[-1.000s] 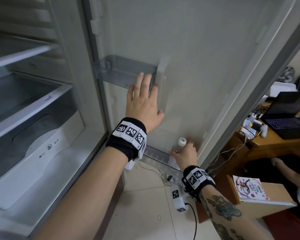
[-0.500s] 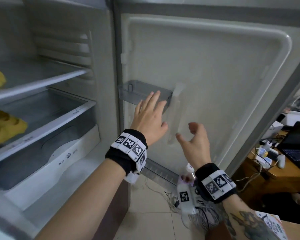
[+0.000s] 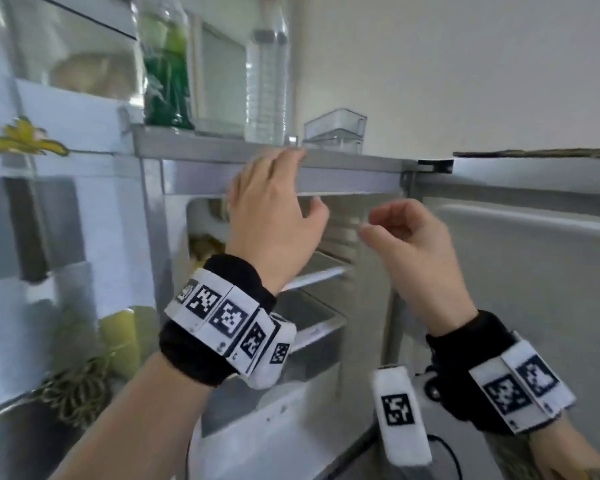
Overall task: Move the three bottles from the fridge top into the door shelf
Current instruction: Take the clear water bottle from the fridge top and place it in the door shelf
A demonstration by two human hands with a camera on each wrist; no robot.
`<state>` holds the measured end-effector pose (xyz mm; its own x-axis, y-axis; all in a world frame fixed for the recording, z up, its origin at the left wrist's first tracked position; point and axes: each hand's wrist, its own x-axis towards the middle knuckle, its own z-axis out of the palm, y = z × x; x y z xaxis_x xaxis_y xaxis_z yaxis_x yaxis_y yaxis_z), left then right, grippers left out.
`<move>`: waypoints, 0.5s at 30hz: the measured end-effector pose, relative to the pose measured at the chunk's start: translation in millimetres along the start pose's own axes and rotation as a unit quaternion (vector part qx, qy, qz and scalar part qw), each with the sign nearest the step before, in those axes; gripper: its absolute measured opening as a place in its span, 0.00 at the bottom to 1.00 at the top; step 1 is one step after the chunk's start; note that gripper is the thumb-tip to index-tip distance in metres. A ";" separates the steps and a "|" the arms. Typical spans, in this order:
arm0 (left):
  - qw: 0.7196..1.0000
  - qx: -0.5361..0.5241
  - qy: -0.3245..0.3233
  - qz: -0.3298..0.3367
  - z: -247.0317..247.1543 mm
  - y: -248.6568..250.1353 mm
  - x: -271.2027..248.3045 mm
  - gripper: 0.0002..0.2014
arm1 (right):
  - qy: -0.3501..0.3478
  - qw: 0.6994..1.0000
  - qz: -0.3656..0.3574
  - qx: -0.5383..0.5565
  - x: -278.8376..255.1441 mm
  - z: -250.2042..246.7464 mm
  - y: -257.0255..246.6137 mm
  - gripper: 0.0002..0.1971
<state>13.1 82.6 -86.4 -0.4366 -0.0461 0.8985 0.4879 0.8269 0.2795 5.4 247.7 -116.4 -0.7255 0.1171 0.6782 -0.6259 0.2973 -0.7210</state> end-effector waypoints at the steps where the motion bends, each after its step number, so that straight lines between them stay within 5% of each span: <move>1: 0.999 0.030 0.027 -0.001 -16.9 -8.9 8.5 0.26 | -0.014 1.000 -0.008 0.011 11.8 11.8 -10.9 0.09; 3: 0.994 0.093 0.058 -0.010 -48.9 -31.5 23.6 0.27 | -0.040 0.999 -0.022 0.023 37.1 35.4 -32.2 0.13; 9: 0.977 0.199 -0.049 -0.058 -81.9 -92.3 29.6 0.37 | -0.061 0.996 -0.051 -0.040 110.6 90.2 -83.8 0.34; 15: 0.983 0.174 0.019 -0.053 -69.9 -94.1 24.1 0.34 | -0.054 0.993 0.009 -0.103 170.5 134.0 -95.4 0.52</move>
<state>9.5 -35.5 -67.4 -0.4384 -0.1575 0.8849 0.1505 0.9577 0.2451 -96.9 112.3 48.9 -0.7692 0.0242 0.6385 -0.5493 0.4855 -0.6801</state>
